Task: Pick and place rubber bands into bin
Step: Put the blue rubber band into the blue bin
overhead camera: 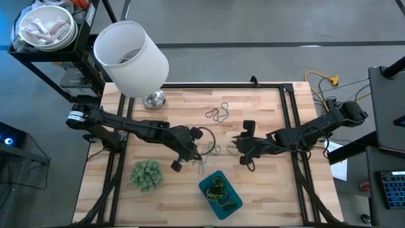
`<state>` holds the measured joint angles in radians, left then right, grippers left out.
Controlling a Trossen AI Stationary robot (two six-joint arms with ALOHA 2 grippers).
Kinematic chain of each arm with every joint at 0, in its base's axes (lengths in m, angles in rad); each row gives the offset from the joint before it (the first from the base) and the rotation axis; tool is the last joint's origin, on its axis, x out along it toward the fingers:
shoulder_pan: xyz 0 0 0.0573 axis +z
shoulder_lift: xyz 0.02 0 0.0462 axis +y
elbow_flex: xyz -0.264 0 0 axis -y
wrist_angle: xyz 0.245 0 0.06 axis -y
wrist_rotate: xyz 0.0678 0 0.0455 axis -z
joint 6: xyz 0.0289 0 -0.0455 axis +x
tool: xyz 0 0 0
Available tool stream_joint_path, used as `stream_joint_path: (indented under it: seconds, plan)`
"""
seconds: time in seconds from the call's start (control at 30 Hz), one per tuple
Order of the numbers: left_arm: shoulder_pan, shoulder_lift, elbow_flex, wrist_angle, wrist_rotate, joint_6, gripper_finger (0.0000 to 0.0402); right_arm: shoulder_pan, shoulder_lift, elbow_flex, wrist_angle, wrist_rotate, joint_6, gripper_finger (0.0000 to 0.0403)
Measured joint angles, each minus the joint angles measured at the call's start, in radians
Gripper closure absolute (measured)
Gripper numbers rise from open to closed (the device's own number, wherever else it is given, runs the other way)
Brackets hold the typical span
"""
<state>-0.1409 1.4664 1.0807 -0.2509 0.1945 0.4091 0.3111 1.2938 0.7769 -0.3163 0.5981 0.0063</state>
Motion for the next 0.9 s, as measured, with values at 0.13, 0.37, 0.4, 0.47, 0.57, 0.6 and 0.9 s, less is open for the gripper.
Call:
stream_joint_path:
  seconds: [0.13, 0.37, 0.4, 0.47, 0.57, 0.6, 0.9]
  plan:
    - [-0.019, 0.011, -0.006, 0.144, 0.087, 0.01, 0.0401, -0.003, 0.0, 0.0, -0.048, 0.062, 0.045, 0.0332]
    - [-0.045, 0.115, -0.007, 0.342, 0.157, 0.043, 0.0401, -0.007, 0.0, 0.0, -0.051, 0.064, 0.049, 0.0328]
    - [-0.046, 0.134, -0.007, 0.37, 0.167, 0.043, 0.0401, -0.007, 0.0, 0.0, -0.051, 0.063, 0.051, 0.0329]
    - [-0.046, 0.17, -0.007, 0.42, 0.196, 0.042, 0.0401, -0.007, 0.0, 0.0, -0.054, 0.063, 0.055, 0.0332]
    - [-0.046, 0.22, 0.002, 0.482, 0.235, 0.041, 0.0401, -0.007, 0.0, -0.001, -0.073, 0.06, 0.069, 0.0335]
    - [-0.047, 0.235, 0.006, 0.487, 0.243, 0.041, 0.0401, -0.007, 0.0, -0.001, -0.084, 0.06, 0.076, 0.0334]
    - [-0.049, 0.353, 0.049, 0.518, 0.302, 0.015, 0.0401, -0.01, 0.0, -0.001, -0.13, 0.06, 0.118, 0.0326]
